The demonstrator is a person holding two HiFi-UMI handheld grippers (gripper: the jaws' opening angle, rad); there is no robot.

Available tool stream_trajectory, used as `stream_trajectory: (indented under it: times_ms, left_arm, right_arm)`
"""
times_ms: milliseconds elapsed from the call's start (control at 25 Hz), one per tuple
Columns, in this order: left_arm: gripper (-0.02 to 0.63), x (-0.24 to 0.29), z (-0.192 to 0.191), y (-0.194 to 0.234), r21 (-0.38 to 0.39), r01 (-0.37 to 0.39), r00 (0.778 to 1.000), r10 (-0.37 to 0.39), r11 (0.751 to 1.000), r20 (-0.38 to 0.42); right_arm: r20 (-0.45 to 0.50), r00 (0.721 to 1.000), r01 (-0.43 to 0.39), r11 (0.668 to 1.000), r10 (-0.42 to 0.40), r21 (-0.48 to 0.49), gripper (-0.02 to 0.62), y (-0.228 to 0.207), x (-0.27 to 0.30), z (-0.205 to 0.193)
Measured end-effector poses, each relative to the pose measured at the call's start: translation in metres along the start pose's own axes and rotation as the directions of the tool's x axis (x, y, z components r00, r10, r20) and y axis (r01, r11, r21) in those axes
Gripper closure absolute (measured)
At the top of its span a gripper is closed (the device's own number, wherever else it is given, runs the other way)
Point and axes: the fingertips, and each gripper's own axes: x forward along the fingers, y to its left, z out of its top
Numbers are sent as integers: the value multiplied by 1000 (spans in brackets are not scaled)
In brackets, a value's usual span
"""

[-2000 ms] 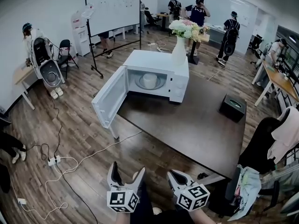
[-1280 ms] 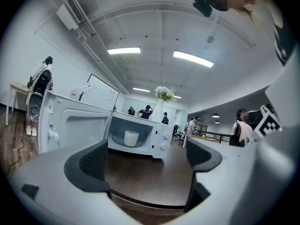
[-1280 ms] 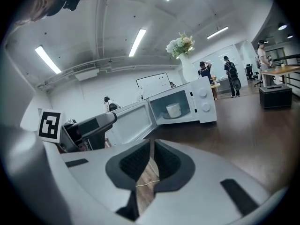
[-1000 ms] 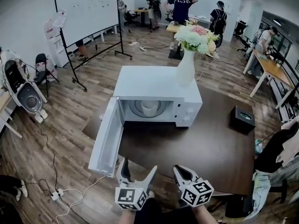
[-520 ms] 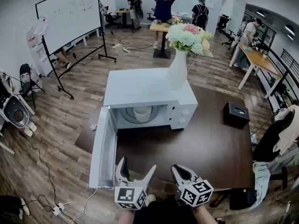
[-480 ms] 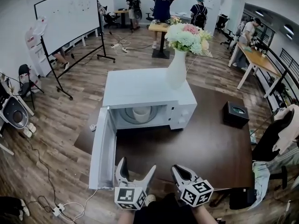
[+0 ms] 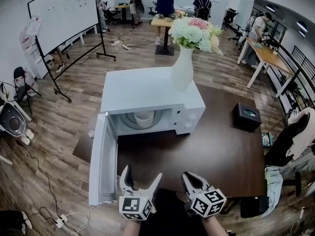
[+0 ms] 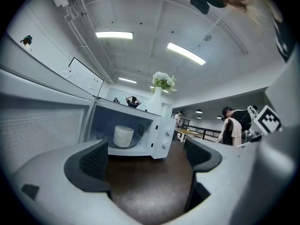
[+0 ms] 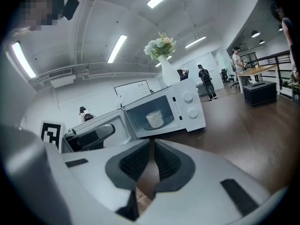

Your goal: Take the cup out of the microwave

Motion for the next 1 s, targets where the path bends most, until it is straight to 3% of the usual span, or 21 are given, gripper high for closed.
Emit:
stream_trajectory:
  times_ms: [480, 1000]
  left_arm:
    - [109, 72, 14, 28, 12, -17, 1000, 17, 1000, -11]
    - [109, 154, 8, 61, 25, -58, 997, 59, 998, -39]
  right_arm:
    - [14, 999, -39, 999, 38, 12, 598, -17, 57, 37]
    - [-36, 998, -56, 998, 57, 31, 598, -35, 105, 47]
